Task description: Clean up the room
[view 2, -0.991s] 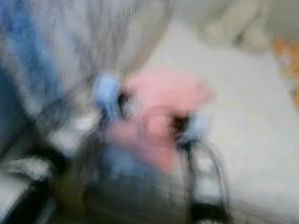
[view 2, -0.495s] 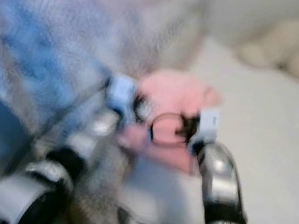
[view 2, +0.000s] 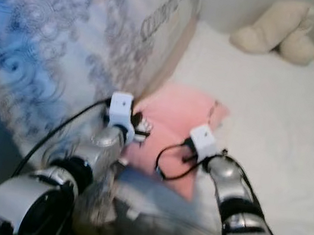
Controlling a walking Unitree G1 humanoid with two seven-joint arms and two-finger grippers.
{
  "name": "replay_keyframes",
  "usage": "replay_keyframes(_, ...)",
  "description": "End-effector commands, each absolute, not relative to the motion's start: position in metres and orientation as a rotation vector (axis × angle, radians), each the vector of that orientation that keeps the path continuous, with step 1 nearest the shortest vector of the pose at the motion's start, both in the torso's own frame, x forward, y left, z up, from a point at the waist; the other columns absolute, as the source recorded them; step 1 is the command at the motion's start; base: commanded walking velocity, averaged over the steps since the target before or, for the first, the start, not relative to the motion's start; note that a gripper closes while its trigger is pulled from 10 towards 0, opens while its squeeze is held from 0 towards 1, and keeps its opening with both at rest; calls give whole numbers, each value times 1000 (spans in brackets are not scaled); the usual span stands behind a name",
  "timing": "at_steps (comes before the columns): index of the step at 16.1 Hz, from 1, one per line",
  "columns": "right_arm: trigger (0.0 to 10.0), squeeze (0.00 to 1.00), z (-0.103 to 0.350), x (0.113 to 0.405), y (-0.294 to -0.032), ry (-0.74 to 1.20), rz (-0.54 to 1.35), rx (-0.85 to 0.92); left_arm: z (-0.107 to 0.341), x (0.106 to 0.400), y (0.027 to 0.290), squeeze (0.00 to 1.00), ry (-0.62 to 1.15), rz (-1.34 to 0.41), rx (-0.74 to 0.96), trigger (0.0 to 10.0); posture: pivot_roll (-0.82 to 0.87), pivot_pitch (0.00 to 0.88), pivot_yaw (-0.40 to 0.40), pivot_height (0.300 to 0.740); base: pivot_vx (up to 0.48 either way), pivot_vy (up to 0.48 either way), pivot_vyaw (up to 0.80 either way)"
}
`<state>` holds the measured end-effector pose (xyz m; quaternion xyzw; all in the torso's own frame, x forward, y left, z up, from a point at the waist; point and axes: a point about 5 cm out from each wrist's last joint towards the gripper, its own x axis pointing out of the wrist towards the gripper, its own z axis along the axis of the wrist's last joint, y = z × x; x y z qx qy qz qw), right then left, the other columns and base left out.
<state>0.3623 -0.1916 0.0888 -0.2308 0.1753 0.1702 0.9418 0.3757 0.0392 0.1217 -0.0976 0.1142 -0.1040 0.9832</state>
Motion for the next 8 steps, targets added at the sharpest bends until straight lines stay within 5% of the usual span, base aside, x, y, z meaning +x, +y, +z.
replay_keyframes(1,10000,0,91,363,-203,369,295,-502,121,352,-22,0,269,-299,-289,10000,-33,198,-22,740,0,0,0)
replay_keyframes(5,10000,0,110,376,-195,284,266,-451,147,364,-22,0,180,-319,-275,10000,-24,202,-21,740,0,0,0)
replay_keyframes(8,10000,0,157,394,-205,137,148,-173,191,384,-10,0,53,-285,-382,10000,-13,200,-28,740,0,0,0)
